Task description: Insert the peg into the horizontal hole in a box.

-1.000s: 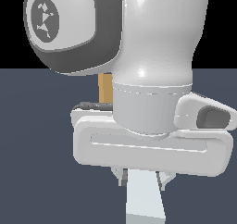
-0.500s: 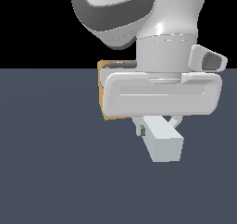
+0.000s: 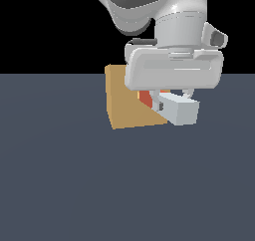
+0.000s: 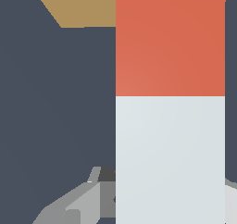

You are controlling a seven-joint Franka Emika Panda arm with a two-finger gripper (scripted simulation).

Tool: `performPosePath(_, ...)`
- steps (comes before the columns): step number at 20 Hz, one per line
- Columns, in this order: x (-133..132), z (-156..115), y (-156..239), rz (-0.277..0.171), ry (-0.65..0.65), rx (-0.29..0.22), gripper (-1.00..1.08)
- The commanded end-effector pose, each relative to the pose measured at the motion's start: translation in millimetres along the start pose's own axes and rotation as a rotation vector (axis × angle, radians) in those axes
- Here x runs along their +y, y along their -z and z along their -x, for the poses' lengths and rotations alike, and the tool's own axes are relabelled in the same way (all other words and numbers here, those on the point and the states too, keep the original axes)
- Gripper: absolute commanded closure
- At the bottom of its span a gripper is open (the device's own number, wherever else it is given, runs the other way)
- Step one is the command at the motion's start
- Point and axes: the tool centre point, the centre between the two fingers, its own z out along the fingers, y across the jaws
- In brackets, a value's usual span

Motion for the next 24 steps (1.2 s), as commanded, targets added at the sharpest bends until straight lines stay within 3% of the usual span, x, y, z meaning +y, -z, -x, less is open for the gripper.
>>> performPosePath(1, 3.3, -4.0, 6.1, 0.003, 0.013, -0.001, 1.08)
performPosePath(17, 4.3, -10.9, 6.6, 0.001, 0.022, 0.001, 1.08)
performPosePath(24, 2.6, -52.3, 7.4, 0.002, 0.023, 0.001, 1.08)
